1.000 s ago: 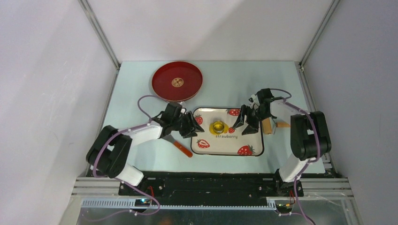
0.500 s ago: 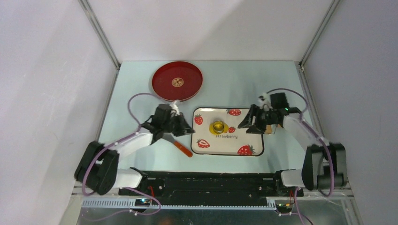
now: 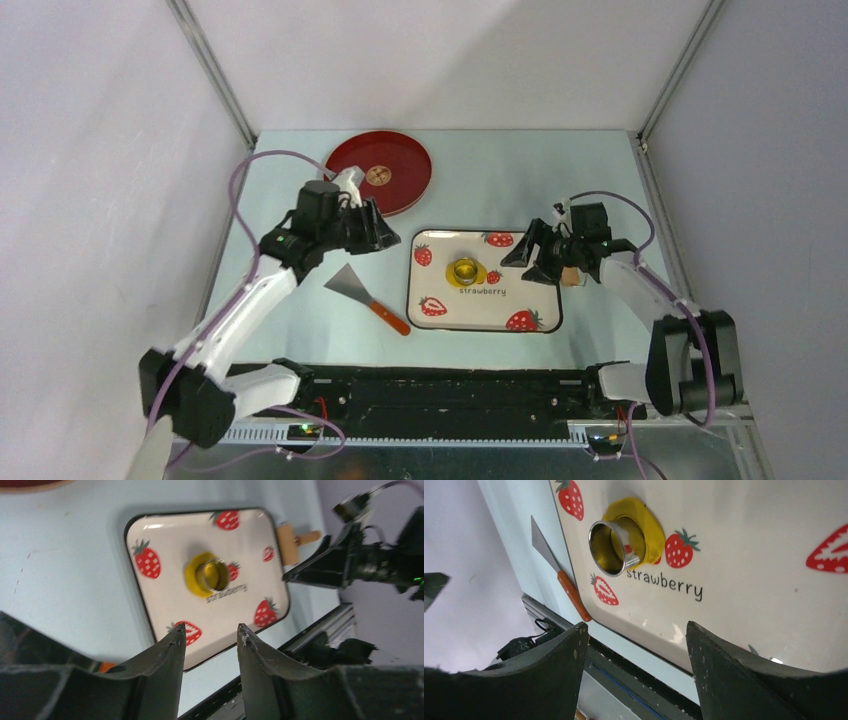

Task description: Roll out the dumpling wrappers from the dough

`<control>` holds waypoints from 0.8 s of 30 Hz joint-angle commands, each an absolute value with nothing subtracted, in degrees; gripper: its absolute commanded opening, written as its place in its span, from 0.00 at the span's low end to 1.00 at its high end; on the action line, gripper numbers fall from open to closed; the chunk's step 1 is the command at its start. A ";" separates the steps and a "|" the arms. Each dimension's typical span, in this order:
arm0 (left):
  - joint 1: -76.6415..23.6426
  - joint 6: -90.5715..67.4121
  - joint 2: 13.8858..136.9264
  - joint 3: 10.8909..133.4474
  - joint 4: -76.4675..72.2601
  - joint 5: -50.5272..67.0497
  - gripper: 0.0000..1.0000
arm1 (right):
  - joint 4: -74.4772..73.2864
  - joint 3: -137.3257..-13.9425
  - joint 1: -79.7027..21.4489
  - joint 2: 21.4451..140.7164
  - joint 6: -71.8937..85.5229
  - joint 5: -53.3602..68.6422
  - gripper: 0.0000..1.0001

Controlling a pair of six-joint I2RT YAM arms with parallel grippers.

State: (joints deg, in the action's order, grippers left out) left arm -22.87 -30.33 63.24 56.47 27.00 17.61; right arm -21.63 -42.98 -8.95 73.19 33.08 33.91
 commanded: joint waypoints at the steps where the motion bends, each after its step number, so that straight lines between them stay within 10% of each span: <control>1: -22.75 -27.69 67.97 55.55 28.76 15.84 0.49 | -16.13 -47.17 -10.03 78.59 33.02 33.26 0.76; 24: -22.72 -30.44 75.70 54.87 19.95 15.52 0.52 | -14.00 -54.43 -11.39 97.88 26.47 39.51 0.75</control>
State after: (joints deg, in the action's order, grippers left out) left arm -22.74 -29.95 74.54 54.65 25.36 15.09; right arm -15.81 -52.07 -10.57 95.59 28.69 38.50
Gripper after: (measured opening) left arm 0.516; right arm 0.758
